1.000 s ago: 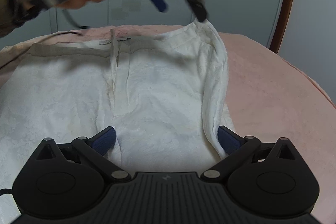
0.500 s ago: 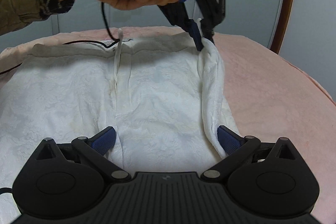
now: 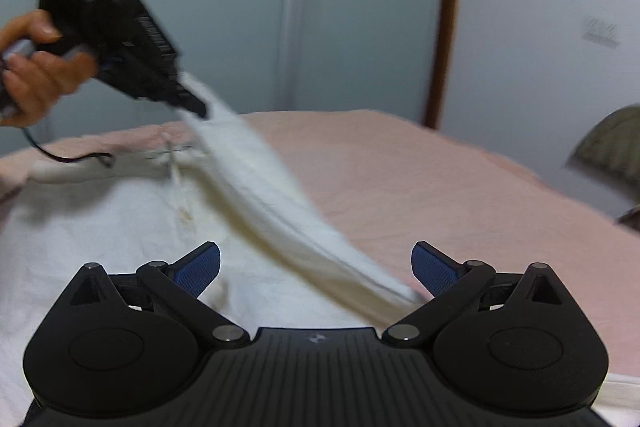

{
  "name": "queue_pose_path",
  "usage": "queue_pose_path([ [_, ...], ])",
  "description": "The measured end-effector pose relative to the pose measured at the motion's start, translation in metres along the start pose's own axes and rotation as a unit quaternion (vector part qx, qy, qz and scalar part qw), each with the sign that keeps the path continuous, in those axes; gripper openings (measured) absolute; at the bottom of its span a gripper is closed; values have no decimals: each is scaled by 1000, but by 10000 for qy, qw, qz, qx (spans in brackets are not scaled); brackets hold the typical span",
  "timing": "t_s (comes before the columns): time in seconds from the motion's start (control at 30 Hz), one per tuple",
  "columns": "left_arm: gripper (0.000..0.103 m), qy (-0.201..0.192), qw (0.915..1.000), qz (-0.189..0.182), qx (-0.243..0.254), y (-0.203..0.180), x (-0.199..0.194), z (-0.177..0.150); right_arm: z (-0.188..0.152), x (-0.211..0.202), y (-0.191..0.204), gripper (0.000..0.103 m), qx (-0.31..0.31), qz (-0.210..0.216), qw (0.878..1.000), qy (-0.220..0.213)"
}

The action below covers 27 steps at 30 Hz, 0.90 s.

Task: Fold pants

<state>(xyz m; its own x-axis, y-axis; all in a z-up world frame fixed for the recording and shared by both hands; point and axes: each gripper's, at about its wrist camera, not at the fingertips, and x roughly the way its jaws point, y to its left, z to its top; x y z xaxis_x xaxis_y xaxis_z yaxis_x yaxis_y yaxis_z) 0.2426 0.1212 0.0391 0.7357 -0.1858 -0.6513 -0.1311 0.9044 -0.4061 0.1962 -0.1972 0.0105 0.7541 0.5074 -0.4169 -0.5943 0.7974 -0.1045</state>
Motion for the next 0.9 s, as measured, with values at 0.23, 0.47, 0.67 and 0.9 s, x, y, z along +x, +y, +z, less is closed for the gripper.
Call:
queue_pose_path([
  [0.23,4,-541,9962,180,663,-23,-19,-23,5,7,7,44,-1420,-712,9843,771],
  [0.47,4,-615,9964,73,570,-10,-33,-28,1,13,22,10,-1853,-939,9722,1080],
  [0.67,4,-671,9928,-167,979,10,-78,-49,7,-42,47,10,-1421,-332,9836,1060],
  [0.9,4,-587,9899,-265,1263,47,-121,-88,-10,-87,79,9,-549,599,9890,1239],
])
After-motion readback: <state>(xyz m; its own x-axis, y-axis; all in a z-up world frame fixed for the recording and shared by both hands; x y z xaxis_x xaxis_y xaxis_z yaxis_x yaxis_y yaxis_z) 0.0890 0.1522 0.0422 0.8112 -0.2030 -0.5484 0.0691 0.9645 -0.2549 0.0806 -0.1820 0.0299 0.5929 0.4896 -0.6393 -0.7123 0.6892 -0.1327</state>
